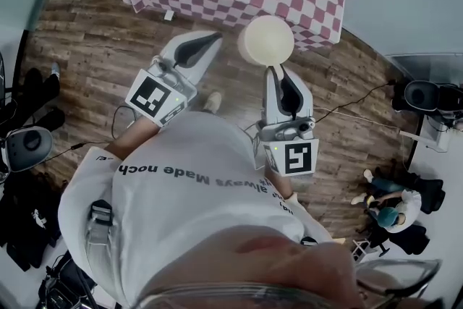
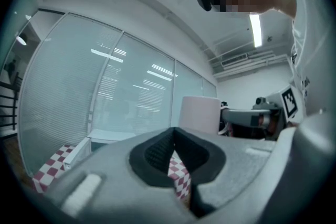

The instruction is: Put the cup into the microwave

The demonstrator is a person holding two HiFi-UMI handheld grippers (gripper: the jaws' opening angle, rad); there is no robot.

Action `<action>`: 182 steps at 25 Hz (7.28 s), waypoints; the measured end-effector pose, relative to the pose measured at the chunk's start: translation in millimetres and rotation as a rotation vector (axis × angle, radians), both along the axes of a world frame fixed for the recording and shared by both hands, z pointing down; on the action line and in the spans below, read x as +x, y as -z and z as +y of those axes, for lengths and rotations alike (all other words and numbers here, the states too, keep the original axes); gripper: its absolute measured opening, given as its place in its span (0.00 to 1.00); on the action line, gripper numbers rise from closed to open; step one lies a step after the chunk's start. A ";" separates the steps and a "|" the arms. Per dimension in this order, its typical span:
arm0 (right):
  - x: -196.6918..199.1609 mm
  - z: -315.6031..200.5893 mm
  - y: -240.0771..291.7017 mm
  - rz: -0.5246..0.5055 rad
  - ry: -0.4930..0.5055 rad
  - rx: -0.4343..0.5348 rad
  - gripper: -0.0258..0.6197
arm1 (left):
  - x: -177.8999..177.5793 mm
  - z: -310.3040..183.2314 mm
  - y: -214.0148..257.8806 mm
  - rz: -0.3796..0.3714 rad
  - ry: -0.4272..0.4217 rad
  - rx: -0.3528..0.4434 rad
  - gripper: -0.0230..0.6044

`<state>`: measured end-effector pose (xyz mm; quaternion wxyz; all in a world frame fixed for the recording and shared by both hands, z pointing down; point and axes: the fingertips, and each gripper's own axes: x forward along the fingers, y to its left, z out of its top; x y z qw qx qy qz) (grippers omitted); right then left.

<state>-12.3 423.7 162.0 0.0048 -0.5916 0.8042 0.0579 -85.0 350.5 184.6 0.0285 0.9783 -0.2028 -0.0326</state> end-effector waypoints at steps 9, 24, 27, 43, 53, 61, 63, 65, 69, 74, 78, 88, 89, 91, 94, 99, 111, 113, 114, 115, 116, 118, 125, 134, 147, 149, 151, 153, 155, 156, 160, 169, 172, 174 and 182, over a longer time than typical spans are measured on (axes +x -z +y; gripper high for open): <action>57.2 -44.2 -4.9 0.004 0.030 -0.007 0.10 | 52.2 -42.3 -3.7 -0.008 0.037 -0.003 0.04; 67.4 -119.5 -18.9 0.013 0.047 -0.018 0.10 | 64.3 -114.2 -19.7 -0.015 0.037 -0.008 0.04; 64.2 -151.6 -20.2 0.013 0.051 -0.018 0.10 | 59.8 -147.1 -20.5 -0.008 0.043 -0.009 0.04; 44.8 -379.0 -6.7 0.016 0.027 -0.004 0.10 | 39.5 -371.5 -9.3 0.020 0.022 -0.014 0.04; 41.6 -449.9 -15.2 0.019 0.006 -0.003 0.10 | 39.2 -444.0 -23.3 0.019 0.008 -0.034 0.04; 54.9 -460.0 -20.0 0.019 0.005 -0.013 0.10 | 54.0 -457.3 -22.9 0.009 0.003 -0.030 0.04; 59.3 -460.5 -19.3 0.018 0.011 -0.010 0.10 | 58.7 -457.0 -20.5 0.010 0.007 -0.025 0.04; 64.8 -460.5 -18.5 0.019 0.018 -0.009 0.10 | 65.1 -456.1 -18.3 0.011 0.008 -0.022 0.04; 77.5 -457.6 -15.2 0.014 0.028 -0.006 0.10 | 78.0 -452.9 -16.8 0.006 0.017 -0.027 0.04; 93.2 -453.0 -19.7 0.019 0.041 -0.014 0.10 | 93.1 -449.7 -22.5 -0.003 0.030 -0.029 0.04; 102.8 -450.2 -28.6 0.020 0.048 -0.024 0.10 | 102.4 -448.1 -32.9 -0.005 0.039 -0.045 0.04; 118.6 -466.7 -75.8 0.006 0.040 -0.060 0.10 | 119.9 -465.5 -70.9 -0.030 0.044 -0.033 0.04; 119.6 -469.3 -81.5 0.004 0.039 -0.065 0.10 | 121.3 -467.6 -75.6 -0.029 0.047 -0.032 0.04; 121.7 -474.5 -93.4 0.001 0.034 -0.075 0.10 | 123.2 -471.8 -87.2 -0.033 0.052 -0.038 0.04; 127.1 -486.4 -113.7 -0.004 0.024 -0.085 0.10 | 127.8 -482.0 -105.7 -0.034 0.057 -0.053 0.04; 134.1 -509.8 -151.0 0.002 0.012 -0.102 0.10 | 134.3 -504.2 -139.5 -0.040 0.083 -0.114 0.04; 143.6 -559.8 -225.4 0.017 -0.018 -0.126 0.10 | 147.9 -556.3 -213.8 -0.059 0.127 -0.099 0.04; 144.4 -567.1 -236.4 0.017 -0.023 -0.133 0.10 | 149.6 -562.3 -224.7 -0.071 0.133 -0.105 0.04; 145.3 -570.9 -242.1 0.017 -0.026 -0.138 0.10 | 150.9 -565.4 -229.6 -0.075 0.135 -0.108 0.04; 146.3 -574.8 -247.7 0.016 -0.028 -0.142 0.10 | 152.2 -569.1 -234.2 -0.076 0.136 -0.108 0.04; 147.3 -578.8 -253.0 0.015 -0.031 -0.145 0.10 | 153.3 -573.1 -238.3 -0.076 0.139 -0.109 0.04; 148.6 -587.0 -263.1 0.013 -0.033 -0.151 0.10 | 154.4 -581.4 -246.4 -0.075 0.145 -0.111 0.04; 152.8 -622.7 -298.3 0.007 -0.046 -0.172 0.10 | 160.1 -614.6 -278.3 -0.083 0.152 -0.113 0.04; 160.1 -670.5 -344.2 0.013 -0.060 -0.206 0.10 | 170.1 -654.0 -319.2 -0.090 0.164 -0.131 0.04; 170.1 -725.0 -402.1 0.015 -0.066 -0.258 0.10 | 183.8 -708.0 -365.9 -0.112 0.188 -0.144 0.04; 170.7 -731.6 -409.1 0.018 -0.068 -0.263 0.10 | 185.4 -712.5 -372.8 -0.119 0.186 -0.147 0.04; 171.3 -737.9 -415.5 0.022 -0.069 -0.271 0.10 | 186.6 -716.6 -378.9 -0.125 0.184 -0.149 0.04; 172.2 -744.0 -419.9 0.023 -0.073 -0.276 0.10 | 187.5 -720.5 -384.1 -0.130 0.182 -0.151 0.04; 173.3 -749.9 -422.9 0.018 -0.078 -0.279 0.10 | 188.2 -724.1 -388.4 -0.135 0.182 -0.152 0.04; 173.9 -752.7 -424.0 0.013 -0.080 -0.279 0.10 | 188.5 -725.7 -390.5 -0.138 0.182 -0.153 0.04; 175.3 -762.2 -426.6 0.003 -0.087 -0.275 0.10 | 188.6 -729.8 -395.9 -0.148 0.188 -0.156 0.04; 180.7 -786.3 -432.5 -0.005 -0.107 -0.270 0.10 | 195.0 -738.0 -403.6 -0.164 0.196 -0.148 0.04; 179.6 -797.0 -438.0 -0.011 -0.109 -0.266 0.10 | 192.4 -744.6 -411.4 -0.166 0.205 -0.157 0.04; 178.3 -804.4 -442.2 -0.012 -0.108 -0.262 0.10 | 189.8 -748.9 -416.3 -0.166 0.212 -0.160 0.04; 181.6 -817.9 -448.7 -0.031 -0.117 -0.270 0.10 | 189.5 -756.2 -422.2 -0.168 0.228 -0.167 0.04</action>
